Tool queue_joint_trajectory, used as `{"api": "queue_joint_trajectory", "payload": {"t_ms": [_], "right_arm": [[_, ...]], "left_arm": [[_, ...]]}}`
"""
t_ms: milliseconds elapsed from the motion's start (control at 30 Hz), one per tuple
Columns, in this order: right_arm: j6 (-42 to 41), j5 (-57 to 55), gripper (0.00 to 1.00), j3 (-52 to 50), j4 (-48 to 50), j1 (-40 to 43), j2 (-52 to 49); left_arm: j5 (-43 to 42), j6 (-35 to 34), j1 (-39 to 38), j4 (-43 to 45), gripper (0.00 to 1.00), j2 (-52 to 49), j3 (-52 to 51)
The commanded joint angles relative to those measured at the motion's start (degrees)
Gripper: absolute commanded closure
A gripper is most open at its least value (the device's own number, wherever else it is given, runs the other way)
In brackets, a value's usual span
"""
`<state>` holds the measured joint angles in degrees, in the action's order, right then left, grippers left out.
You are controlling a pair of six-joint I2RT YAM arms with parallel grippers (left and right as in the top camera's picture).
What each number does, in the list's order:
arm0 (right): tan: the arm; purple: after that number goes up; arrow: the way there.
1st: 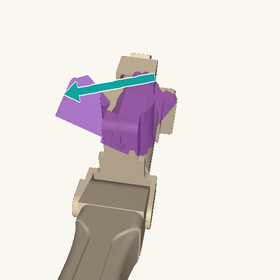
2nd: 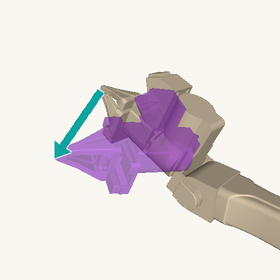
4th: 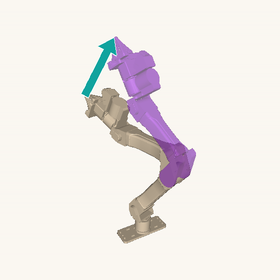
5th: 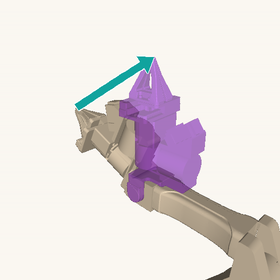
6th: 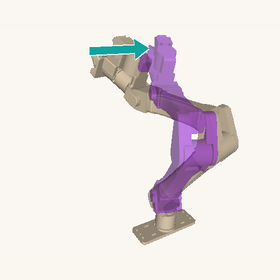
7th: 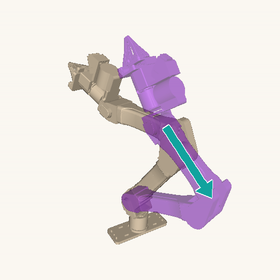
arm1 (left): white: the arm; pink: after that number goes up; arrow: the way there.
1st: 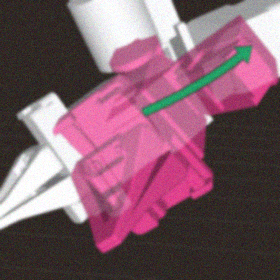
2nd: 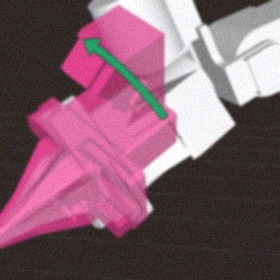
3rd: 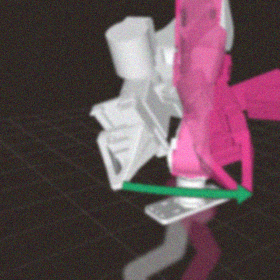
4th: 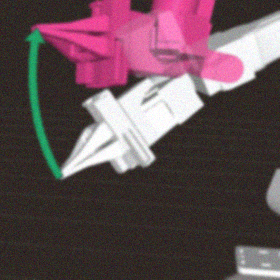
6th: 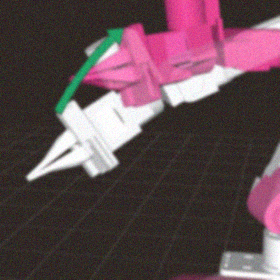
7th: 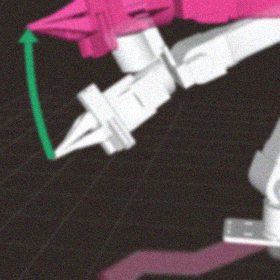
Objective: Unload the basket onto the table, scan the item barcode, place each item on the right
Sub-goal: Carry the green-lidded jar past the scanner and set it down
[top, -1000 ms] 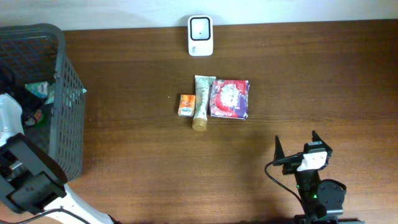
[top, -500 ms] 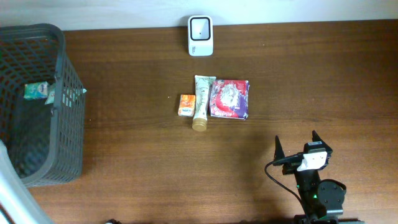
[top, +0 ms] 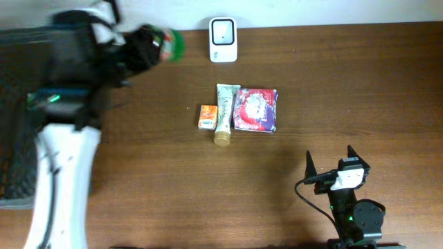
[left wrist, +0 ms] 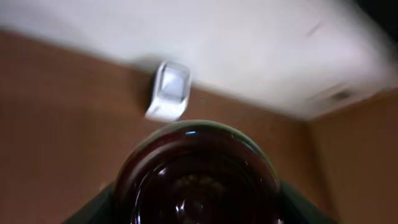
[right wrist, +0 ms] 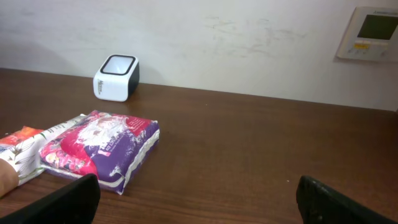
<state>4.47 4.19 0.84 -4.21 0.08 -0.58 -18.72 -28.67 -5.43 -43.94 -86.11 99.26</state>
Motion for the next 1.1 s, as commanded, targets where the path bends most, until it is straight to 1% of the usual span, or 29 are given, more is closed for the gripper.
{"api": "queue_joint_trajectory", "payload": {"t_ms": [0, 67, 133, 167, 367, 533, 567, 600, 667, 767, 833, 967, 1000, 1033, 1067], "right_arm": [[-0.2, -0.1, 0.01, -0.5, 0.0, 0.3, 0.3], [-0.2, -0.1, 0.01, -0.5, 0.0, 0.3, 0.3], [-0.2, -0.1, 0.01, -0.5, 0.0, 0.3, 0.3], [-0.2, -0.1, 0.01, -0.5, 0.0, 0.3, 0.3], [-0.2, -0.1, 0.01, -0.5, 0.0, 0.3, 0.3], [-0.2, -0.1, 0.01, -0.5, 0.0, 0.3, 0.3], [-0.2, -0.1, 0.01, -0.5, 0.0, 0.3, 0.3], [-0.2, -0.1, 0.01, -0.5, 0.0, 0.3, 0.3], [-0.2, -0.1, 0.01, -0.5, 0.0, 0.3, 0.3], [-0.2, -0.1, 0.01, -0.5, 0.0, 0.3, 0.3], [-0.2, -0.1, 0.01, -0.5, 0.0, 0.3, 0.3], [-0.2, -0.1, 0.01, -0.5, 0.0, 0.3, 0.3], [-0.2, -0.1, 0.01, -0.5, 0.0, 0.3, 0.3], [-0.2, -0.1, 0.01, -0.5, 0.0, 0.3, 0.3], [-0.2, -0.1, 0.01, -0.5, 0.0, 0.3, 0.3]], "left_arm": [[21.0, 2.9, -7.3, -4.2, 0.55, -7.8, 0.8], [24.2, 3.0, -9.3, -5.0, 0.55, -10.9, 0.8], [24.8, 5.6, -11.2, -4.7, 0.55, -15.0, 0.8], [26.0, 6.5, -12.2, -4.6, 0.53, -18.1, 0.8], [34.9, 6.5, -13.0, -4.3, 0.50, -28.1, 0.8], [34.4, 6.5, -13.0, -3.5, 0.48, -33.8, 0.8], [33.9, 6.4, -13.0, -3.2, 0.45, -34.9, 0.8], [34.0, 6.5, -13.0, -3.0, 0.34, -35.4, 0.8], [34.1, 6.5, -13.0, -2.2, 0.02, -35.6, 0.8], [34.2, 6.7, -12.9, -2.1, 0.01, -35.2, 4.5], [34.3, 9.0, -12.5, -4.7, 0.01, -34.5, 11.5], [34.4, 9.1, -10.9, -13.0, 0.01, -32.4, 25.8], [34.3, 9.1, -10.5, -15.1, 0.08, -31.9, 28.2], [34.3, 9.0, -10.3, -16.7, 0.29, -31.4, 29.6], [34.4, 9.1, -10.1, -19.2, 0.68, -30.7, 31.4]]}}
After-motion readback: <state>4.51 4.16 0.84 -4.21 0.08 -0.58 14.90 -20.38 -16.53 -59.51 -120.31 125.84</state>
